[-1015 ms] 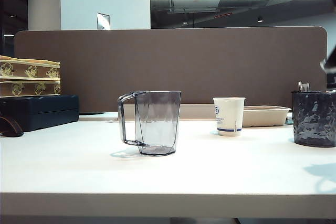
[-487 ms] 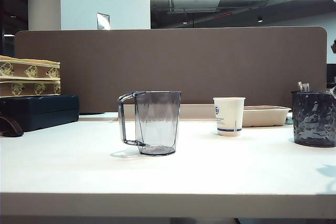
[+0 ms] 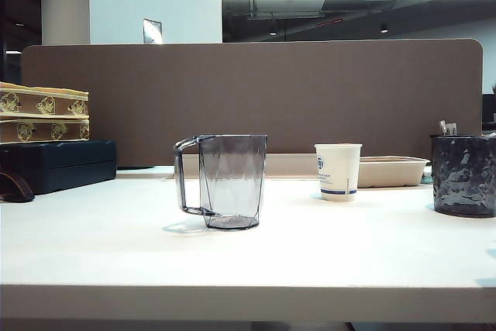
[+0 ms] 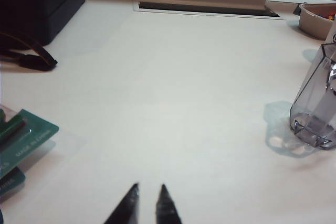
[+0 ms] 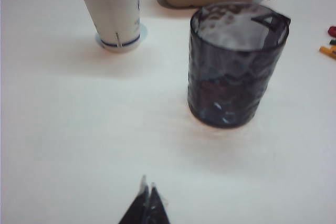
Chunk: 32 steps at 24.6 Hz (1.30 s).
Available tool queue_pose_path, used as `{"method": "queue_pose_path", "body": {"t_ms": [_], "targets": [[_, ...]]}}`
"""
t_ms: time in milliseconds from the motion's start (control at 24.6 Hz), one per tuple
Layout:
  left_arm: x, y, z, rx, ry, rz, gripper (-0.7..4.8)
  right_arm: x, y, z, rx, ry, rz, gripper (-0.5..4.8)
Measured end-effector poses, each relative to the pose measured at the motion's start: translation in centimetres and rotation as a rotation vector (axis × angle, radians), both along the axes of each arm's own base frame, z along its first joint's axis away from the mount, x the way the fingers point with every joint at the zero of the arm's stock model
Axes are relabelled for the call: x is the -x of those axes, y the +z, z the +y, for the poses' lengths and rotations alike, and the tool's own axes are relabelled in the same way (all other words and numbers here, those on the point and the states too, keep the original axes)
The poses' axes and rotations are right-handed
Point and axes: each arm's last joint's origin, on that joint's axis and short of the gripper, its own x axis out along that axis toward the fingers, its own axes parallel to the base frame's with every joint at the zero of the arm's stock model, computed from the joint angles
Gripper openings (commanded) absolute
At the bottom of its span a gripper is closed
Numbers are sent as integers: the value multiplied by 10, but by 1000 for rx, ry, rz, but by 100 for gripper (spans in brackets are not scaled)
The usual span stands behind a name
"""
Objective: Pick up the letter "c" and put it in the paper cup.
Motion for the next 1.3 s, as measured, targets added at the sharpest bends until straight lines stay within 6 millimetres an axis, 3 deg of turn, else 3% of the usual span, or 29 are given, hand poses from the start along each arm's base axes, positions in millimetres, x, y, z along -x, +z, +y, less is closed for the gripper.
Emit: {"method": "queue_pose_path", "body": {"t_ms": [447, 771, 1299], "targets": [[0, 1, 0, -122, -18, -39, 43, 4, -13, -7, 64, -178, -20, -1], [-1, 1, 2, -143, 34, -40, 44, 8, -24, -8, 68, -177, -102, -2], [1, -4, 2, -154, 30, 14, 50, 9, -27, -9, 76, -180, -90, -1]]}}
